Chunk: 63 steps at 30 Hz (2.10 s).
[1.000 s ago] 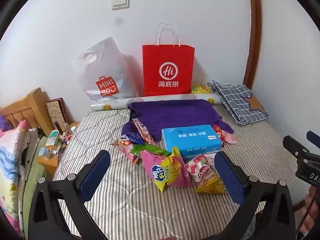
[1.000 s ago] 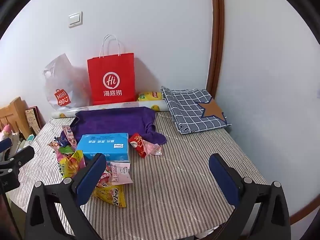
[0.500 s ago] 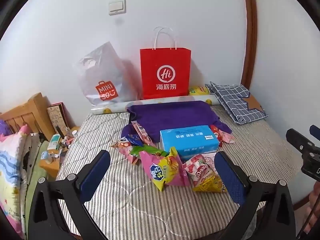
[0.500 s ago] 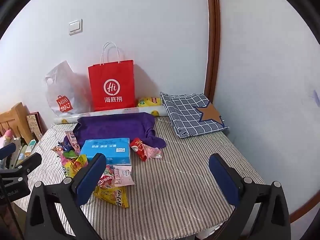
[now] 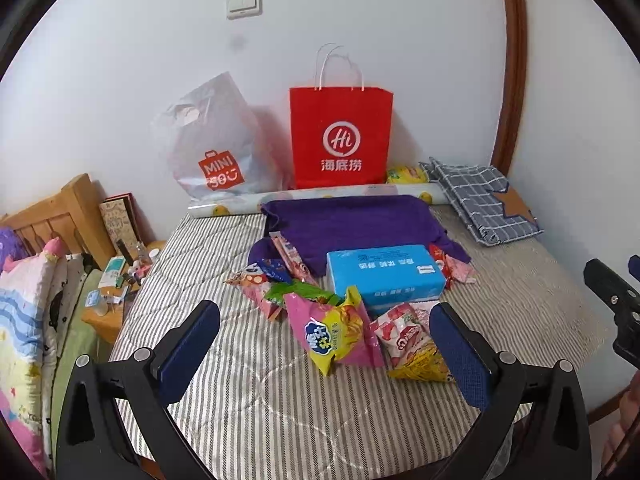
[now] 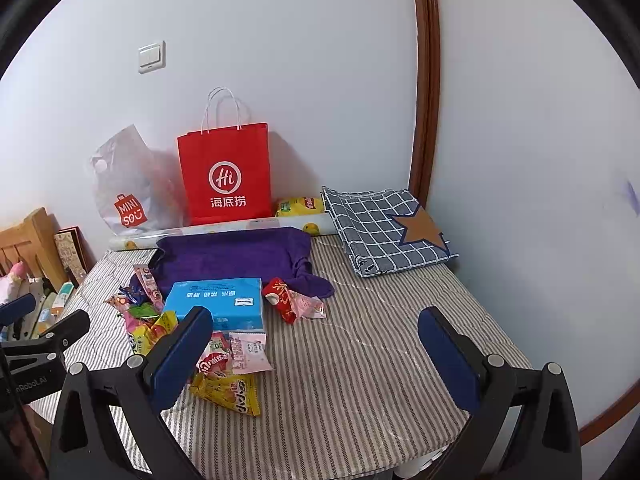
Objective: Organize snacks
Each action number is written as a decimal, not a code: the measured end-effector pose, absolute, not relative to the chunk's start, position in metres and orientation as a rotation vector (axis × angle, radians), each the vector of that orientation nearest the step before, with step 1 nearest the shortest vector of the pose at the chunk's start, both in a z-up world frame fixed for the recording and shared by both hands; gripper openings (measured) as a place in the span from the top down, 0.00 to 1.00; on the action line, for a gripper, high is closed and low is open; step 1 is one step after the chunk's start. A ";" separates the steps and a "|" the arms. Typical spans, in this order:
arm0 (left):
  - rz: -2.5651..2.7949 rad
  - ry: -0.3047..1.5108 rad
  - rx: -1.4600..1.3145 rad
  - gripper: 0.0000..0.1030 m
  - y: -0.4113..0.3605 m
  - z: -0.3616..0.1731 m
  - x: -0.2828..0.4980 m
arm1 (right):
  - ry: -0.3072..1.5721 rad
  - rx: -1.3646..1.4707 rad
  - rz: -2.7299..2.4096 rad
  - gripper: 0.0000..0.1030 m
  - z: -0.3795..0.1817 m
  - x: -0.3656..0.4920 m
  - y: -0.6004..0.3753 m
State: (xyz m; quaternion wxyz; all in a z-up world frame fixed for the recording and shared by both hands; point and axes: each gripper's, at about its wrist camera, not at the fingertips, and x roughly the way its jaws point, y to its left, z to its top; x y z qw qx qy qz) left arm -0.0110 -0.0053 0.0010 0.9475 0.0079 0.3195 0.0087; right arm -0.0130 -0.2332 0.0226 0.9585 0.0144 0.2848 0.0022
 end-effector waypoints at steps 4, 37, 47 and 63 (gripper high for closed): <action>0.012 0.646 -0.001 0.00 -0.004 0.003 -0.011 | 0.577 0.027 0.007 0.00 0.023 -0.013 -0.232; -0.001 0.565 0.017 0.03 -0.008 0.009 -0.021 | 0.580 0.045 0.008 0.00 0.023 -0.015 -0.233; 0.001 0.565 0.015 0.03 -0.009 0.008 -0.022 | 0.582 0.040 0.007 0.00 0.022 -0.017 -0.233; 0.088 0.603 0.088 0.02 -0.015 0.005 -0.019 | 0.582 0.039 0.010 0.00 0.020 -0.019 -0.231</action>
